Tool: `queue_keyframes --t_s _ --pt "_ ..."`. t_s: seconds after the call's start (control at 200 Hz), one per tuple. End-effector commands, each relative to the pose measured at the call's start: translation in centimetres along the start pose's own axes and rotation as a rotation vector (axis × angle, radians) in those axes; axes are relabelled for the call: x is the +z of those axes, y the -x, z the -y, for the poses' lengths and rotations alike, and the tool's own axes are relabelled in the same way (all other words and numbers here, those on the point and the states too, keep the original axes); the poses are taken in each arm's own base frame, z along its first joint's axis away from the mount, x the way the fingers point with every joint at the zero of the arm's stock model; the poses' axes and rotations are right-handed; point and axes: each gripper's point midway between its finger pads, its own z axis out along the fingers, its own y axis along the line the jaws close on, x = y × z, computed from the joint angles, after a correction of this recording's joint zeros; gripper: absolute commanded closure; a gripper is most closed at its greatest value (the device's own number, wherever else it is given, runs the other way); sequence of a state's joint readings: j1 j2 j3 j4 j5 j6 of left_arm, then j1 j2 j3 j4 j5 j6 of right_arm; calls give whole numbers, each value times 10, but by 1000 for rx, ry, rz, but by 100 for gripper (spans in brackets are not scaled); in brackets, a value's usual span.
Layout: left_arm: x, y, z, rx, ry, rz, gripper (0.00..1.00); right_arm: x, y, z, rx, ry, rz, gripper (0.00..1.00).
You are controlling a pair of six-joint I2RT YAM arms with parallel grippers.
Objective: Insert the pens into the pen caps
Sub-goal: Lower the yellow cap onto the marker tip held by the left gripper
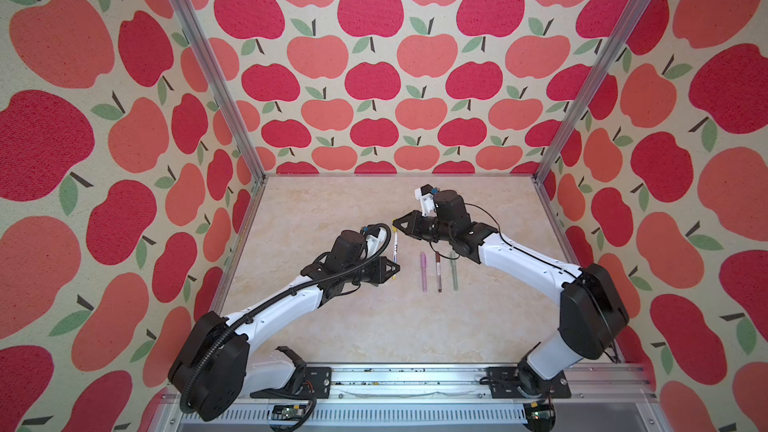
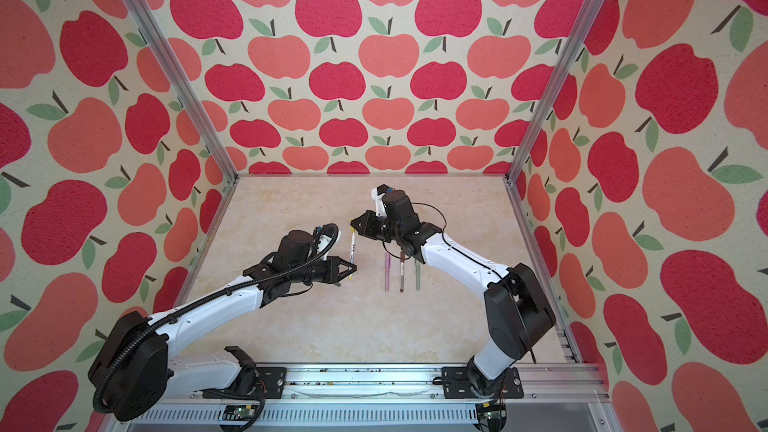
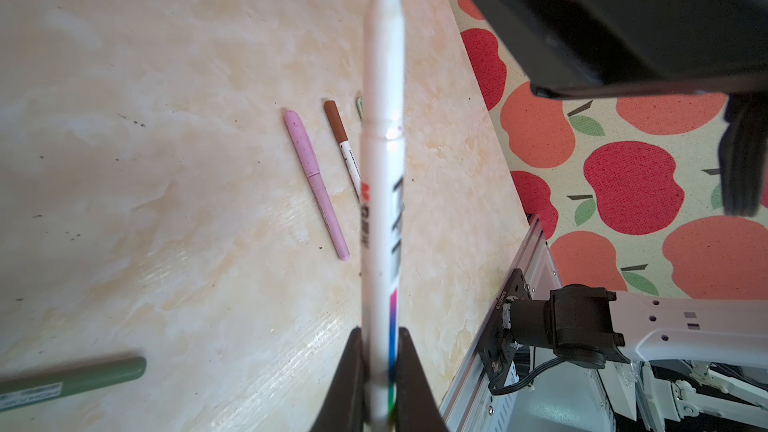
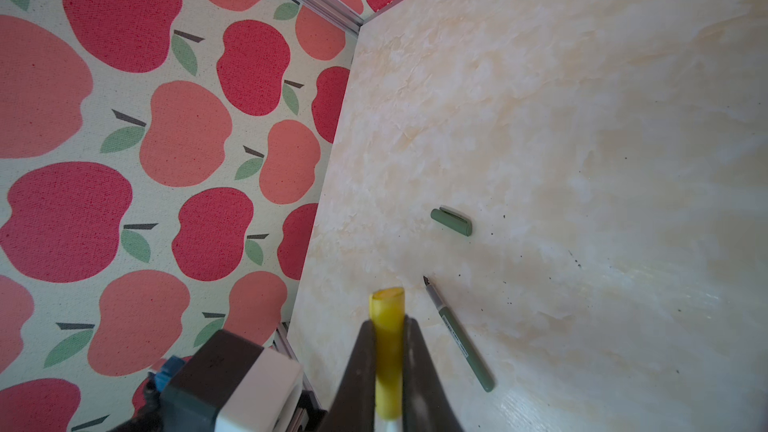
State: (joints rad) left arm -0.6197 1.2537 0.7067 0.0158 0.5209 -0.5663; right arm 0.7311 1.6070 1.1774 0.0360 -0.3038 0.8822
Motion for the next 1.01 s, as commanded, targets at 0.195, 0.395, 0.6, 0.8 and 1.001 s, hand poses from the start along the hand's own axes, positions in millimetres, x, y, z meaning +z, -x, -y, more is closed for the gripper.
queue_keyframes --t_s 0.195,0.395,0.6,0.8,1.001 --pt "-10 15 5 25 2 61 100 0 -5 -5 1 17 -14 93" --pt "-12 16 2 16 12 75 100 -1 -5 -8 -6 24 -15 93" --pt "-18 22 0 14 23 113 100 -2 -12 -11 -20 29 -35 93" --pt "-23 30 0 19 29 148 100 -2 -19 -14 -40 36 -52 93" --pt "-29 40 2 31 28 189 100 -2 -26 -17 -71 40 -63 93"
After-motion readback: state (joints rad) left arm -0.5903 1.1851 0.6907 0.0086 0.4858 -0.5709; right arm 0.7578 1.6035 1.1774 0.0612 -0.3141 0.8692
